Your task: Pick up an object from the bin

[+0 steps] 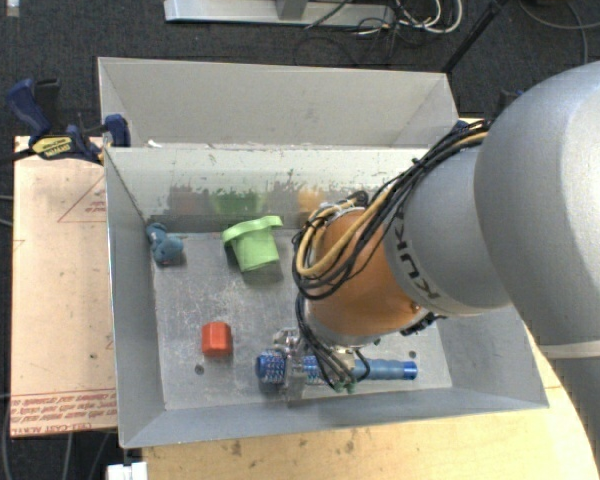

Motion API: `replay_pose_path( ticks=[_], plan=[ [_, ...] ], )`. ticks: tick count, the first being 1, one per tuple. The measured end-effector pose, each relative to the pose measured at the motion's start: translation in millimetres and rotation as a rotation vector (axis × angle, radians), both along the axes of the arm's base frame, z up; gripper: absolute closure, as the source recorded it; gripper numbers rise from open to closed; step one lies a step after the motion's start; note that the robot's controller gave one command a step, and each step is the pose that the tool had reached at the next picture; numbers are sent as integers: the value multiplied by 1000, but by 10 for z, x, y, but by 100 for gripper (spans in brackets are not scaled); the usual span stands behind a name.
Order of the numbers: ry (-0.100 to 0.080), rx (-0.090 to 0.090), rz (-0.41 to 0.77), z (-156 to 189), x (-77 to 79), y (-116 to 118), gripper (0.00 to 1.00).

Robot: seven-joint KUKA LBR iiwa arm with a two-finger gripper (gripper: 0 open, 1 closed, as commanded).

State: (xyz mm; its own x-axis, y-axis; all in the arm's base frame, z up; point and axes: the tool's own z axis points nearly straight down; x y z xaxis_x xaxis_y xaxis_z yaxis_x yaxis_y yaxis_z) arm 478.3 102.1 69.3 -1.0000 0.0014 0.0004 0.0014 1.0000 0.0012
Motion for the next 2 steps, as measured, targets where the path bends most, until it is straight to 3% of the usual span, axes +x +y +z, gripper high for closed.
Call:
replay_pose_path(
  ticks=[1, 2],
  plan=[
    [-10, 0, 20, 1237, 444, -250, 100],
    [-7, 0, 239, 2027, 486, -208, 100]
  ],
)
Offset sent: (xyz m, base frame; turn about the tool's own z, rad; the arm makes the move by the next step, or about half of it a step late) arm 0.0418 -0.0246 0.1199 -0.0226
